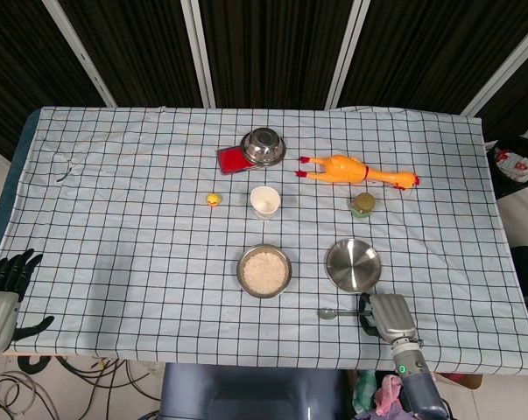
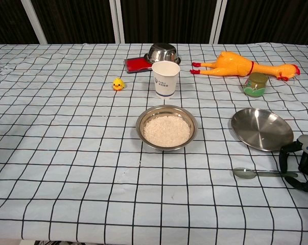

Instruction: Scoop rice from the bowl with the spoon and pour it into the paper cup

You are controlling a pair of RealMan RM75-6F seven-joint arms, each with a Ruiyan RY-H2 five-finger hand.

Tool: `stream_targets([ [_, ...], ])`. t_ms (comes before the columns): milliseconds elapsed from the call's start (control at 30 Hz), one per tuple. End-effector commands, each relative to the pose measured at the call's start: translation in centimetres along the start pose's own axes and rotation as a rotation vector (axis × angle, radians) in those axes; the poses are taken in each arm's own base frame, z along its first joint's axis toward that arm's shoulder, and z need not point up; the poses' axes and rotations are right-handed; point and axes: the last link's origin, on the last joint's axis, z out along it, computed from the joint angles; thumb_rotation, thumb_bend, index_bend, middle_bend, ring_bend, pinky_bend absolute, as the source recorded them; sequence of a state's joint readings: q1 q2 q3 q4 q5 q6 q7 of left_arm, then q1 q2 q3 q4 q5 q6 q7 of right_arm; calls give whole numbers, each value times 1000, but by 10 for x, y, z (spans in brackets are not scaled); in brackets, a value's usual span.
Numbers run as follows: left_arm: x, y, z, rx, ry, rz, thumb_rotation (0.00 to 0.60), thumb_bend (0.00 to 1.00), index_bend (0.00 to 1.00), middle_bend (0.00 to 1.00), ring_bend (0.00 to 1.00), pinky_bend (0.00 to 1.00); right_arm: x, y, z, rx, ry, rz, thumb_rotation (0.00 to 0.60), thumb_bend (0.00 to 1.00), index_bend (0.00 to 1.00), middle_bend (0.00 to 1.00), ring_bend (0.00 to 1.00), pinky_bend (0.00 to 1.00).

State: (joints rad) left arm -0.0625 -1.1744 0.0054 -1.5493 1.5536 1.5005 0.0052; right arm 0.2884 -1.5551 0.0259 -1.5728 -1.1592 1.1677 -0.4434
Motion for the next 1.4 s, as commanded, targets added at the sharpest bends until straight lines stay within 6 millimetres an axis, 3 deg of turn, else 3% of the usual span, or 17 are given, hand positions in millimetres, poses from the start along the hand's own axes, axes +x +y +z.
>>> stream_targets([
  [33, 0, 0, 0, 0, 0, 0, 600, 7, 0, 0, 0, 0, 0, 0, 0, 0, -1, -2, 600, 360, 531, 1000, 1000, 1000],
  [1200, 2, -1, -1, -5, 6, -17, 600, 7, 0, 0, 0, 0, -1, -4, 0, 9, 6, 0, 600, 422, 599, 1000, 1000, 1000],
  [1400, 2, -1, -1, -6, 4, -19, 600, 7, 0, 0, 0, 0, 7, -6, 0, 26, 32, 7, 600, 441, 603, 1000, 1000, 1000],
])
